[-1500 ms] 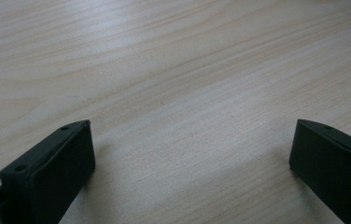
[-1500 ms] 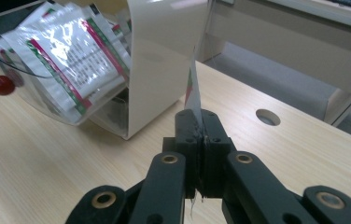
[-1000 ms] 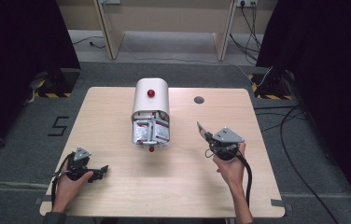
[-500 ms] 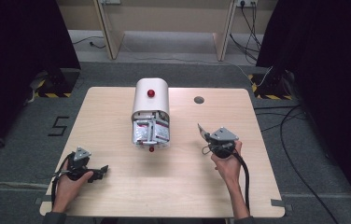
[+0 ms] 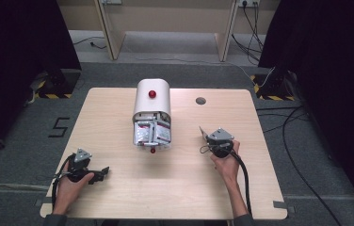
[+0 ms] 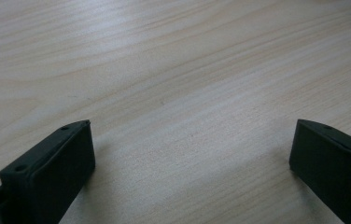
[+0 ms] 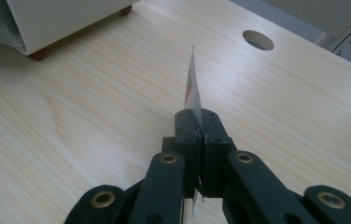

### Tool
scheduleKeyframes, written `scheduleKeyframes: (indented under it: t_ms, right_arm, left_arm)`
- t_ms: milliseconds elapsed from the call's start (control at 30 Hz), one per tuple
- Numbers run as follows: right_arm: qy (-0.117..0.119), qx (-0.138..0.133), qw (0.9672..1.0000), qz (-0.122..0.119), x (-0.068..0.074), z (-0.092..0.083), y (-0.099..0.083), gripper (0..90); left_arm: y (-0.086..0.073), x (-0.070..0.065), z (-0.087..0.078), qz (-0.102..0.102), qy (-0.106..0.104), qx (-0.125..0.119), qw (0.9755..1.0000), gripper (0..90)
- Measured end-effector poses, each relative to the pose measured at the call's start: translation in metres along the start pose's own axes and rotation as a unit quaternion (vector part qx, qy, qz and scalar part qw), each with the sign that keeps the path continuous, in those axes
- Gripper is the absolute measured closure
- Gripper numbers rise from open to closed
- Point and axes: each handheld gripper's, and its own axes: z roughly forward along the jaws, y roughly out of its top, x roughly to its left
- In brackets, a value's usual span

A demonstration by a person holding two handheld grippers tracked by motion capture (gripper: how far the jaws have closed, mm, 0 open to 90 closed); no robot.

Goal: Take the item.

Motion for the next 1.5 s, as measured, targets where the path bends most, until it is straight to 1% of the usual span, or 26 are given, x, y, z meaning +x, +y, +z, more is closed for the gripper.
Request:
scheduleKeyframes:
  t_ms: [100,167,233,300,367,567,600,667,900,1167,1333,1400,1500]
  right_arm:
    - [-0.001,0.004,0.9999,-0.011,0.004,0.002,0.0,88.3]
    - [0.001,0.011,0.9996,-0.025,0.01,0.006,0.0,88.2]
    - [0.005,0.015,0.9994,-0.029,0.014,0.009,0.0,88.0]
    - [0.006,0.018,0.9992,-0.035,0.017,0.011,0.0,88.0]
    - [0.008,0.019,0.9991,-0.036,0.018,0.012,0.0,88.0]
    - [0.018,0.026,0.9991,-0.027,0.019,0.017,-0.004,88.0]
    - [0.018,0.026,0.9991,-0.029,0.019,0.018,-0.004,88.0]
    - [0.02,0.027,0.999,-0.028,0.02,0.018,-0.004,87.8]
    - [0.03,0.025,0.9991,-0.016,0.018,0.019,-0.005,86.6]
    - [0.035,0.021,0.9991,-0.004,0.015,0.017,-0.005,86.4]
    - [0.038,0.019,0.9991,0.004,0.014,0.017,-0.006,84.0]
    - [0.045,0.02,0.9987,0.012,0.013,0.018,-0.006,82.0]
    - [0.045,0.02,0.9986,0.018,0.013,0.018,-0.006,80.5]
  left_arm:
    - [0.0,0.0,0.0,0.0,0.0,0.0,1.0,0.0]
    - [0.0,0.0,0.0,0.0,0.0,0.0,1.0,0.0]
    - [0.0,0.0,0.0,0.0,0.0,0.0,1.0,0.0]
    - [0.0,0.0,0.0,0.0,0.0,0.0,1.0,0.0]
    - [0.0,0.0,0.0,0.0,0.0,0.0,1.0,0.0]
    - [0.0,0.0,0.0,0.0,0.0,0.0,1.0,0.0]
    - [0.0,0.0,0.0,0.001,0.0,0.0,1.0,0.0]
    - [0.0,0.0,0.0,0.0,0.0,0.0,1.0,0.0]
    - [0.0,0.0,0.0,0.0,0.0,0.0,1.0,0.0]
    - [0.0,0.0,0.0,0.0,0.0,0.0,1.0,0.0]
    - [0.0,0.0,0.0,0.0,0.0,0.0,1.0,0.0]
    - [0.0,0.0,0.0,0.0,0.0,0.0,1.0,0.0]
    - [0.0,0.0,0.0,0.0,0.0,0.0,1.0,0.0]
